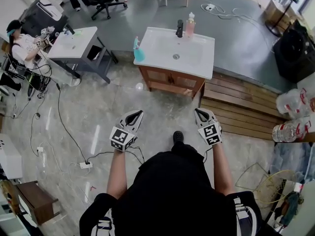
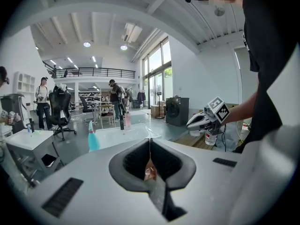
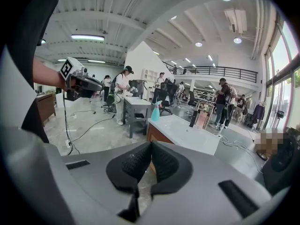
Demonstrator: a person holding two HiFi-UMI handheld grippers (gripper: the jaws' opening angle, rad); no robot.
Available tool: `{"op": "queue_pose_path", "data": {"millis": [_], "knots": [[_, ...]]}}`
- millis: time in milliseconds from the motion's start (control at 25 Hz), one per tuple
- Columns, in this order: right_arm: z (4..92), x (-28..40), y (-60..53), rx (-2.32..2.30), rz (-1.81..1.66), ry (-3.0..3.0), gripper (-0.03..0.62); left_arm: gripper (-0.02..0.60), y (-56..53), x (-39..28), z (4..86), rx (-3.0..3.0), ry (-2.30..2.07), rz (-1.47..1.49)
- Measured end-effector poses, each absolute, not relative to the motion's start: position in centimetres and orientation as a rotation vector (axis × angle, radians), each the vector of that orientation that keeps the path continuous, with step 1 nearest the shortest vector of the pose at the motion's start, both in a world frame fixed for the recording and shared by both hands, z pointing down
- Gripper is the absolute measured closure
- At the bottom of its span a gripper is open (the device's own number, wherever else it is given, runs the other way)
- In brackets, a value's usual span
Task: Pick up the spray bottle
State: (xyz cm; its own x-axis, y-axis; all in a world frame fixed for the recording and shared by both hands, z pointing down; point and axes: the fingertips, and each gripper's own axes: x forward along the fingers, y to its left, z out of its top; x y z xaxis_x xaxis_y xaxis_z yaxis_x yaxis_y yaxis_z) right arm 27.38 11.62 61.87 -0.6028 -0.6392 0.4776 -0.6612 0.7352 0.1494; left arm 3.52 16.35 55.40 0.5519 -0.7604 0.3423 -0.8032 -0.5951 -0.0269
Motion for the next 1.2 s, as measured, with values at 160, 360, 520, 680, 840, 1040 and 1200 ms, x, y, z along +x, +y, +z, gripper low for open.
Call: {"op": "queue_pose_path", "data": {"millis": [160,360,520,680,840,1040,1200], "knots": [[61.6,27.9,10.2,0.948,0.047,-2.439,0.577,0.557,15.5,4.1,55.9,2.612,-1.368,0.502],[61.5,28.8,8.3,0.924,0.040,-2.455,0.577,0.557,14.4,4.6,56.0,2.583,-1.402,0.508],[61.7,29.5,6.8,0.912,0.037,-2.460,0.577,0.557,12.9,5.4,56.0,2.577,-1.420,0.507],[61.9,30.2,5.3,0.902,0.035,-2.467,0.577,0.557,11.5,6.3,55.9,2.574,-1.436,0.505],[62.0,30.8,3.9,0.886,0.037,-2.473,0.577,0.557,10.2,6.7,55.9,2.562,-1.462,0.498],[62.2,30.7,2.2,0.857,0.030,-2.486,0.577,0.557,9.1,6.8,55.7,2.546,-1.506,0.487],[62.4,30.5,1.3,0.828,0.022,-2.497,0.577,0.557,8.7,6.3,56.1,2.509,-1.556,0.487]]}}
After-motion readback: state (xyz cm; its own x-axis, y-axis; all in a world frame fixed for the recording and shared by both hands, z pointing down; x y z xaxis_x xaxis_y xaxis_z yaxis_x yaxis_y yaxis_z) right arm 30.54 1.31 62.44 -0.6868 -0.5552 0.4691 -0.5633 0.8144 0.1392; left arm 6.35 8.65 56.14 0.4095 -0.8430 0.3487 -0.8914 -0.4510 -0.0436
